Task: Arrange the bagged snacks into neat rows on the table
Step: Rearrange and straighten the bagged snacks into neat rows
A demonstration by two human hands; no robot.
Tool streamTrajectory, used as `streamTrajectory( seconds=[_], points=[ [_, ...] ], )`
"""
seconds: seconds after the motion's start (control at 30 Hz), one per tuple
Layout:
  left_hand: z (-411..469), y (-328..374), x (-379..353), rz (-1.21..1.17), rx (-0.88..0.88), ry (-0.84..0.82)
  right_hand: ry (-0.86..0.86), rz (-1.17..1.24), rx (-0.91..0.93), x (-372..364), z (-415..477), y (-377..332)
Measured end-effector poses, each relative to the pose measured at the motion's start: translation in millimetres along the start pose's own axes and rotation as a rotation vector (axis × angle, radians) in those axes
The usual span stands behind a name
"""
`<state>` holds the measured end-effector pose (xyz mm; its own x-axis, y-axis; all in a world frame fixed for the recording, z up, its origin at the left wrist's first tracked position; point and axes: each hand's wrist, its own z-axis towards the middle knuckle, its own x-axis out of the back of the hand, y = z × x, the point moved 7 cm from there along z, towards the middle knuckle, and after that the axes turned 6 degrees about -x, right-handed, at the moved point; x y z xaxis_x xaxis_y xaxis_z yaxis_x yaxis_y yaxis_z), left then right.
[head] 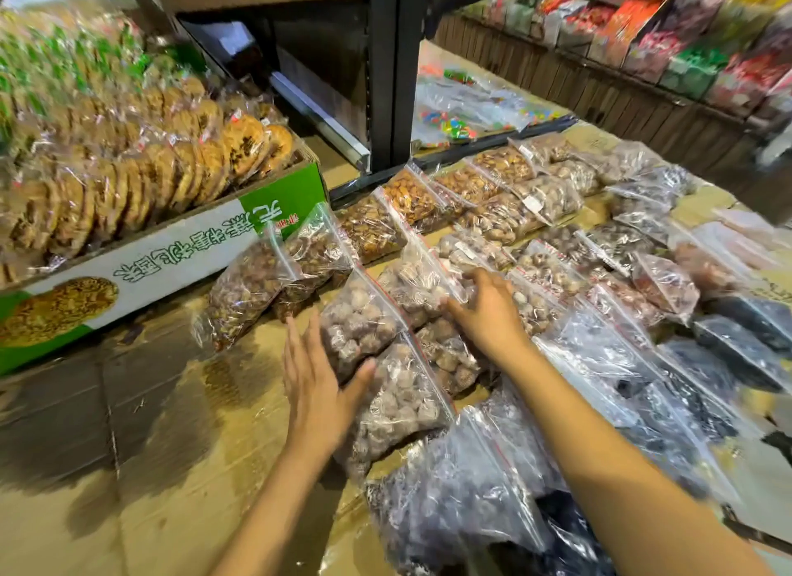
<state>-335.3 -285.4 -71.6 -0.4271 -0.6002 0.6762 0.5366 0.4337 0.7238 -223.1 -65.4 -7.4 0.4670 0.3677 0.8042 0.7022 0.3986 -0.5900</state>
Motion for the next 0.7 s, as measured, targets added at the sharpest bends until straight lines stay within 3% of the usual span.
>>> streamTrajectory(
  seconds=[0.2,0.4,0.47,0.57,0.7],
  points=[
    [-38.1,-20.3,-29.1,-0.065,0.113,-0.296,0.12,0.002,0.014,50.7,-82.2,41.4],
    [-31.1,-17.5,-27.4,-0.013,0.148,-0.418,0.195,-0.003,-0.05,76.9,-129.5,74.7],
    [-31.8,-13.2,-22.8,-0.007,0.161,-0.414,0.194,-0.037,-0.072,78.8,-141.3,85.8],
    [-35.2,9.7,-8.3,-0.01,0.154,-0.24,0.178,-0.108,-0.117,81.0,-157.1,110.1],
    [-57.6,93.0,-17.7,-0.034,-0.094,-0.154,0.144,-0.191,-0.242,87.8,-168.8,155.9]
  ],
)
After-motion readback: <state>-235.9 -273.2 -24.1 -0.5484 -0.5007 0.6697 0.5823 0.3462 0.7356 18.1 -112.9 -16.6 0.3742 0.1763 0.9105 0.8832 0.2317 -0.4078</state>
